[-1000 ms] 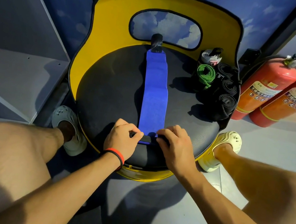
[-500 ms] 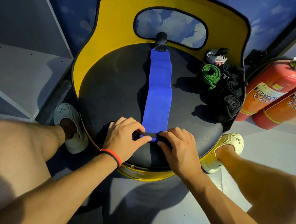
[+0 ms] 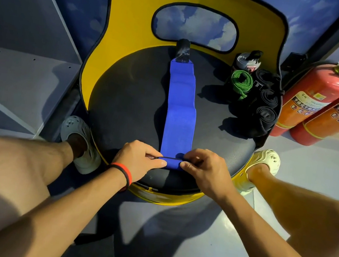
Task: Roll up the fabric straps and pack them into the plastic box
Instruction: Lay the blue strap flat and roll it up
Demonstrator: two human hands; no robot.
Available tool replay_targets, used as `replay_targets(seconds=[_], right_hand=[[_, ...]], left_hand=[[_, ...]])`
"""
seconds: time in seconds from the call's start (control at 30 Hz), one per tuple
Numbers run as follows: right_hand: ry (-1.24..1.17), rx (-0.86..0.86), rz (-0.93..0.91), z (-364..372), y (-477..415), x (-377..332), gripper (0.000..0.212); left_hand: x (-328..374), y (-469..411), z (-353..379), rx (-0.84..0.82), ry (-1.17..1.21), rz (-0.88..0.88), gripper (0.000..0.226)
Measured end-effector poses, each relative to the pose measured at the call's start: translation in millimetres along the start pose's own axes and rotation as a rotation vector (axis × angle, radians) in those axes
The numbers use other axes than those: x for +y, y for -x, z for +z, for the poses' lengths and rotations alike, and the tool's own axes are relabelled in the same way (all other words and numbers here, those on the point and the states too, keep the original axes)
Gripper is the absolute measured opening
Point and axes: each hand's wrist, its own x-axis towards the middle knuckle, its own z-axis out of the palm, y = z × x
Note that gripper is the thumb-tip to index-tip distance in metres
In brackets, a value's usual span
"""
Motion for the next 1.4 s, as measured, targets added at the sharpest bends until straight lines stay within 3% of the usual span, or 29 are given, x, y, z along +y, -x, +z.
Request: replay_targets(seconds=[0.13,0.33,0.43,0.5,0.63,0.73,0.8,0.93,1.27,1.4], right_hand=[[-0.037,0.083,0.048,4.6,-3.0,-0.3,0.020],[0.169,0.212,-0.241,16.3,-1.0,2.0,0.011],[0.310,0.166,-0.295,16.6,5.4,3.9,0.023],[0.344,0.145,-0.282,16.4,7.1,3.9,0.032],[0.290,0.179,-0.281,14.8,2.9,2.7,0.030],[0.246,0.181,-0.257,12.2,-2.5,5.9,0.030],[0.228,0.185,-0.247,9.0,-6.8,7.0,0.030],[0.176,0.156,-0.212,2.7,-9.3,4.1,0.025],[-0.070,-0.012,0.115,-8.8,-8.7,-0.3,0.029],[-0.099,0.078,0.148,-3.2,-9.3,-1.7,0.026]], left_hand=[[3.9,-7.7,1.0,0.059,0.033,-0.065,0.016],[2.0,-16.0,11.2,0.129,0.078,-0.079,0.017],[0.2,-16.5,16.9,0.192,0.047,-0.080,0.022],[1.6,-15.6,19.3,0.251,0.010,-0.039,0.024],[3.8,-16.2,21.4,0.295,0.000,0.179,0.017],[0.2,-15.5,18.3,0.236,0.050,0.223,0.015],[-0.9,-13.9,14.1,0.156,0.100,0.175,0.025],[0.3,-11.9,6.7,0.168,0.087,0.109,0.026],[0.9,-4.6,0.3,0.032,0.122,-0.059,0.015],[5.3,-6.7,4.6,0.077,0.073,-0.075,0.021]])
